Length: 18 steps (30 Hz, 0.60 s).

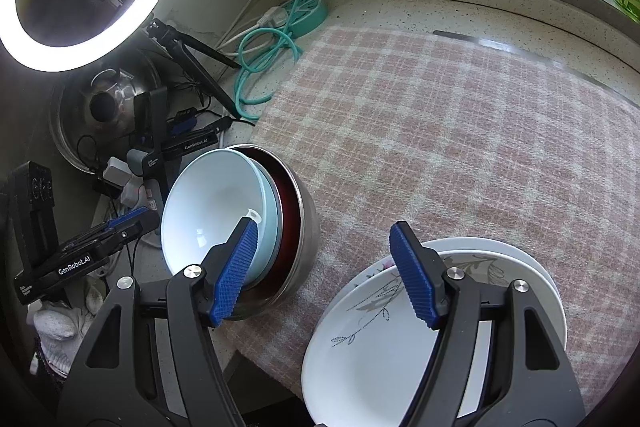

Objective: Organize plates and bowls
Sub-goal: 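Open the right gripper to release the pale blue bowl, then close the right gripper on the rim of the nested bowl stack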

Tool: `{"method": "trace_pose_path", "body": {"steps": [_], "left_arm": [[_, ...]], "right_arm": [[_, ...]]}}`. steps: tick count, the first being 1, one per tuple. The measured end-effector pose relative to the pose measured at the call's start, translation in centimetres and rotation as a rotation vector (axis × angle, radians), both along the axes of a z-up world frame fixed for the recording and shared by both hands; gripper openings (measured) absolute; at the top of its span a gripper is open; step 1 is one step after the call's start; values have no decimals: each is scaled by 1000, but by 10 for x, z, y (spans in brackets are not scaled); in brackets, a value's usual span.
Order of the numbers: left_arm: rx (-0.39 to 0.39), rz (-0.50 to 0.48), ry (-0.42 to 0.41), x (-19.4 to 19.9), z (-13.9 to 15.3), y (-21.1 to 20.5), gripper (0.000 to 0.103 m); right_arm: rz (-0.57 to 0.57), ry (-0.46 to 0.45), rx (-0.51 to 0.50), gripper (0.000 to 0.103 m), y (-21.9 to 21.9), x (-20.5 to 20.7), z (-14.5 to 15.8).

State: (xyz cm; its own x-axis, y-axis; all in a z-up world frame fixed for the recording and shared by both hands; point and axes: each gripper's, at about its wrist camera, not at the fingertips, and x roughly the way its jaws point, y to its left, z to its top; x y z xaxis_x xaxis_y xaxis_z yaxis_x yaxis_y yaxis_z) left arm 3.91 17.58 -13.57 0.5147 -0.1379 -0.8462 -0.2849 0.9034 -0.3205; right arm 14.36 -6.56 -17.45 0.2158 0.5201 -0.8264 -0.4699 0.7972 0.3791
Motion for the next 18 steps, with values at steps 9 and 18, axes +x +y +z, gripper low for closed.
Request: {"method": "trace_pose_path", "body": {"steps": [9,18], "left_arm": [[-108,-4,31,0,-14,2,26],[-129,-18,48,7,-20,-1,18]], "right_arm": [[-20,123,67,48,-5,8,-17],[4,163,66,34,7,8,-28]]}}
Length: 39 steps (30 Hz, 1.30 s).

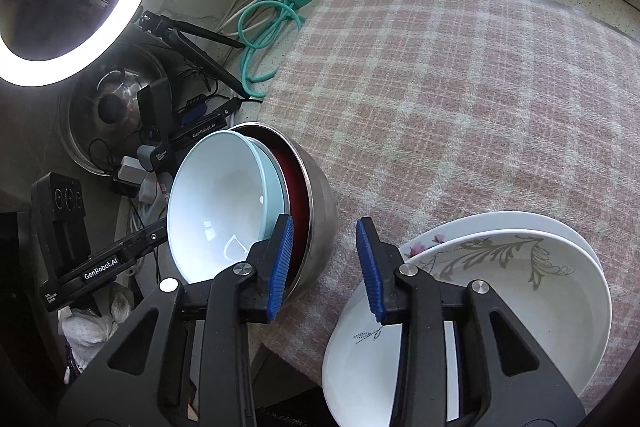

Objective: Organize plates and bowls
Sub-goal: 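Close the right gripper on the rim of the nested bowl stack, then lift the nested bowls and carry them over the white plate stack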

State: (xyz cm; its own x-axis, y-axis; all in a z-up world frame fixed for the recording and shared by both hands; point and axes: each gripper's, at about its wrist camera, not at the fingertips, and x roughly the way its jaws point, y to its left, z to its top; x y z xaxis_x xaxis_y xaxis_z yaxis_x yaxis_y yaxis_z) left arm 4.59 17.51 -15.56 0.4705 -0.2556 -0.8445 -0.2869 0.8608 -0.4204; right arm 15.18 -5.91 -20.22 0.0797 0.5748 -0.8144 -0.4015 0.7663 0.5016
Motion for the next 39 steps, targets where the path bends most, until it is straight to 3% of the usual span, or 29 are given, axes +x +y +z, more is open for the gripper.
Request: {"method": "trace_pose_path", "body": {"steps": [4,10,26,39], "left_arm": [[-15,-3,10,4,-4,-1,14],[-20,-16,21,8,-9,-4,12],[29,-44,7,10,-4,-12,10],[50,-112,-68,12,29,-35,10]], "right_arm": [[7,21,2,22,3,0,-6],[13,46,10,14,8,1,-13],[19,-27,-38,13,12,-9,-1],[-40,-96,-9,13,-21,-21,35]]}}
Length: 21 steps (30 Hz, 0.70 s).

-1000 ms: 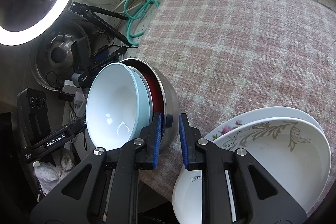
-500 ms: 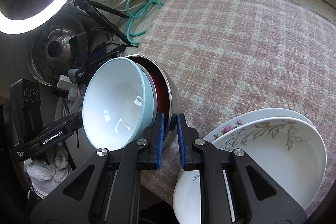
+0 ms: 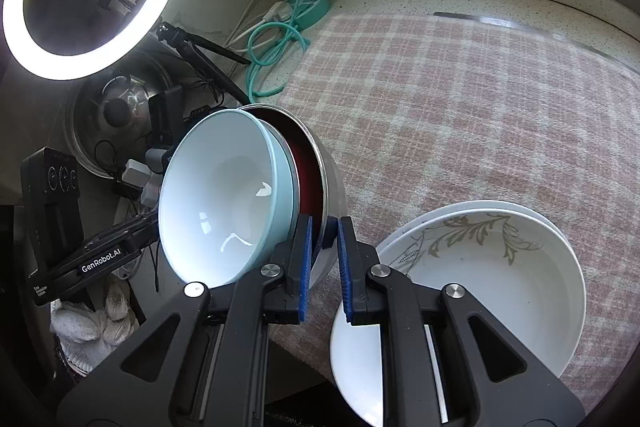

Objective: Organize plates and bowls
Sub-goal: 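Lift the nested bowls and carry them over the white plate stack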

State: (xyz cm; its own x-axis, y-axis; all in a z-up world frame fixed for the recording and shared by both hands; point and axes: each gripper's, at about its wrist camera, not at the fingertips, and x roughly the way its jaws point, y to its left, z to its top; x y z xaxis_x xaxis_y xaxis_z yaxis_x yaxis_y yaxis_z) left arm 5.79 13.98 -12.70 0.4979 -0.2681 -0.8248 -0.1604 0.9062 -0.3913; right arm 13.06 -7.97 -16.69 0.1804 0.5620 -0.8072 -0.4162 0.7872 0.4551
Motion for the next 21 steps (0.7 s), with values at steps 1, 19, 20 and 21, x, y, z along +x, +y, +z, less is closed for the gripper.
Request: {"method": "trace_pose_path", "body": {"steps": [1,19,20,21], "left_arm": [[0,-9,-6,1,3,-3,10],[-17,-207,-36,27,17,-85,11],[-19,-218,-33,28,16,-90,11],[-20,-229,-29,29,15,-95,11]], "right_arm": [[-8,-5,2,13,-4,-1,4],[-194,-37,8,13,-104,-23,26],[-205,-35,6,13,-109,-24,25],[-215,-32,5,13,-115,-25,24]]}}
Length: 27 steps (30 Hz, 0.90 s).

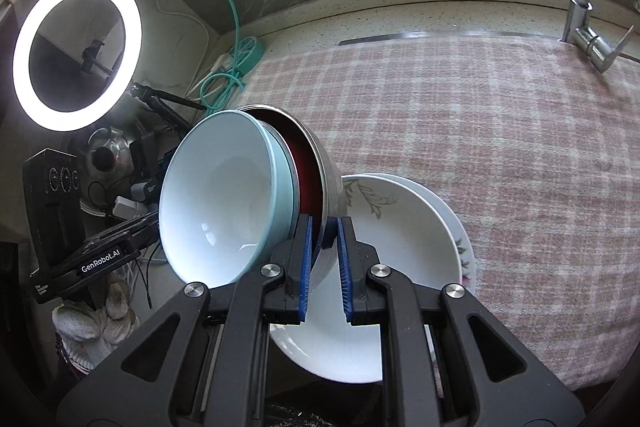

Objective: Organize plates and bowls
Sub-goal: 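Lift the nested bowls and carry them over the white plate stack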

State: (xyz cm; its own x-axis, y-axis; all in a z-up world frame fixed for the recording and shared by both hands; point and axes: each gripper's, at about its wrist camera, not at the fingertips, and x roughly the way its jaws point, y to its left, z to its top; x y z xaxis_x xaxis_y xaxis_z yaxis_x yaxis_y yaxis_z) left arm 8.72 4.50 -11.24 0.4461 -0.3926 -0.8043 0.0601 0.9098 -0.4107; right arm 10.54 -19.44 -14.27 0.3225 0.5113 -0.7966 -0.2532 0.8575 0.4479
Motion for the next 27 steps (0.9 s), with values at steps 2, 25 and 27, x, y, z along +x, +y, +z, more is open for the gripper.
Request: {"method": "trace_pose_path", "body": {"steps": [2,25,27], "left_arm": [[0,-20,7,3,-3,-9,11],[16,-111,79,5,-22,-48,11],[18,-112,83,5,-24,-48,11]], "right_arm": [[-19,5,-2,13,-10,-2,-2],[-104,67,-8,13,-49,-16,-28],[-107,72,-8,13,-50,-16,-29]]}}
